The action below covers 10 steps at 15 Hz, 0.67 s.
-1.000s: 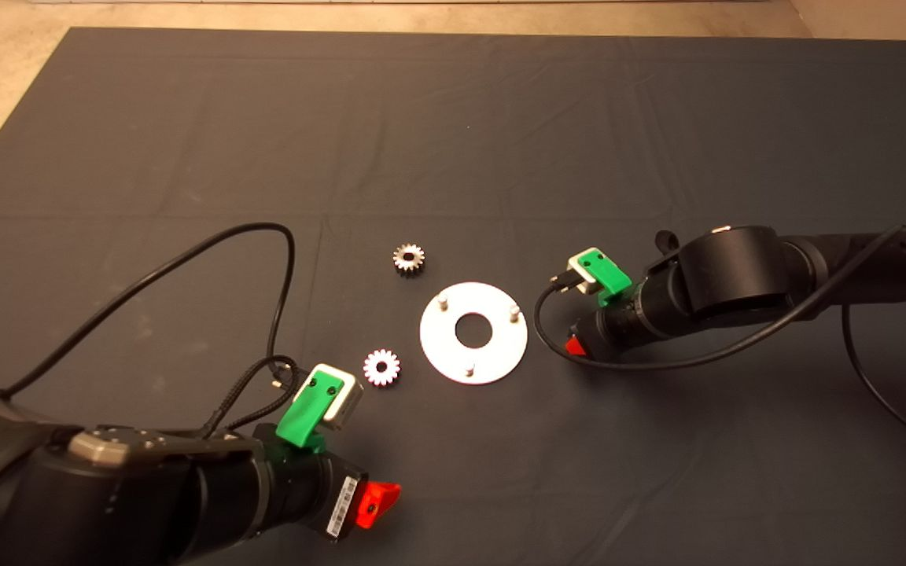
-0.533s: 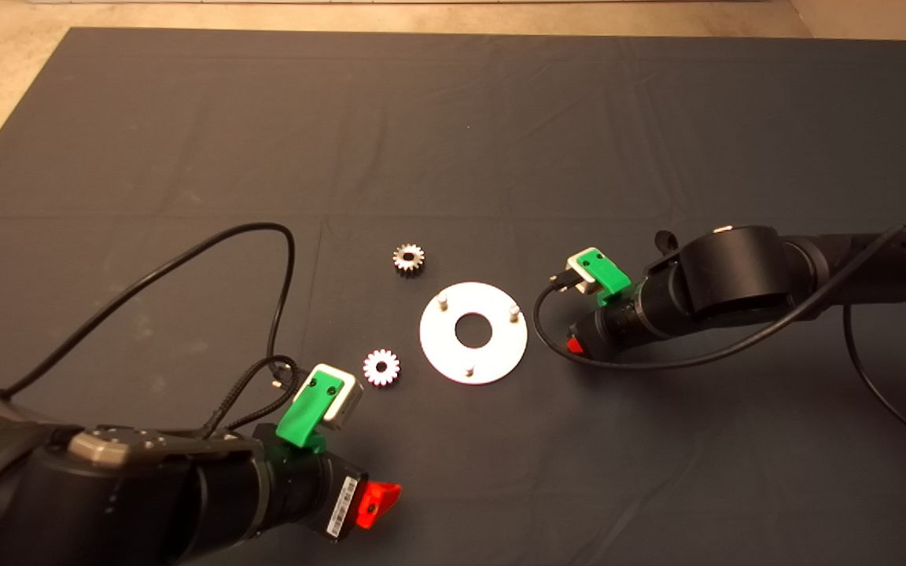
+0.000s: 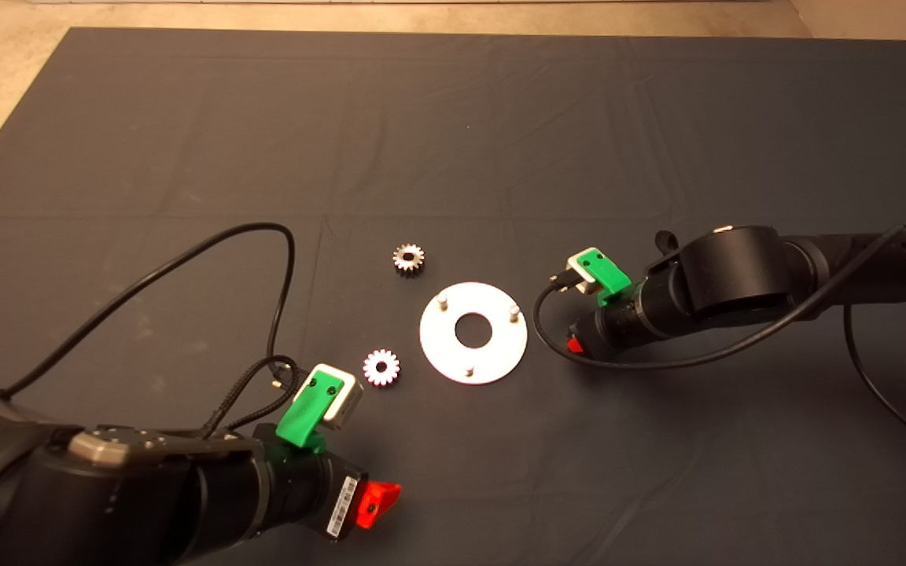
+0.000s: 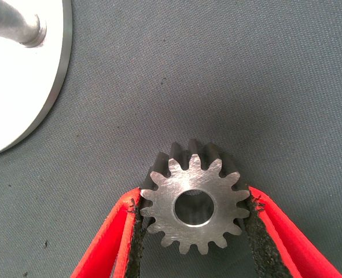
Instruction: Install three planetary gears onto the carrier pins
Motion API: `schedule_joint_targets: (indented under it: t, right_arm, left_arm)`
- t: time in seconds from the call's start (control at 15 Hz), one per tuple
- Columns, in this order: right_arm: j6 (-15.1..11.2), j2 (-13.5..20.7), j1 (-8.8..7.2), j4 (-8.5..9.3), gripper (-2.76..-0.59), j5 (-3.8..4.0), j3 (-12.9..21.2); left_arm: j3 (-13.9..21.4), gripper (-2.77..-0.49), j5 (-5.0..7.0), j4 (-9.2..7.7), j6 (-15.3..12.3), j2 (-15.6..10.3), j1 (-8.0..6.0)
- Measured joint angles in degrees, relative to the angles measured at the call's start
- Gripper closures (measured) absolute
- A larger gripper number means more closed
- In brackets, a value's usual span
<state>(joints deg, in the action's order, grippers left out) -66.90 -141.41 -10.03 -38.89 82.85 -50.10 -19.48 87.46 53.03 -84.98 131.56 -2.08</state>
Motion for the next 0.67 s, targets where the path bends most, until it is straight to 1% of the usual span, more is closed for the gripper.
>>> schedule_joint_targets:
  t: [0.07,0.2,0.47,0.67]
  right_arm:
    - [0.01,0.01,0.00,0.00,-1.07,0.00,0.00]
    - [0.01,0.17,0.01,0.00,-1.04,-0.24,0.00]
    - [0.01,0.14,-0.01,-0.02,-1.02,-0.21,0.05]
    - [0.04,0.26,0.01,-0.02,-0.96,-0.24,0.29]
  left_arm:
    - [0.00,-2.76,0.00,0.00,0.00,0.00,-0.02]
    - [0.00,-2.76,0.00,0.00,0.00,0.02,0.00]
    - [0.00,-2.76,-0.02,0.02,-0.02,0.35,-0.02]
    - [0.00,-2.76,0.00,0.02,-0.02,0.35,0.00]
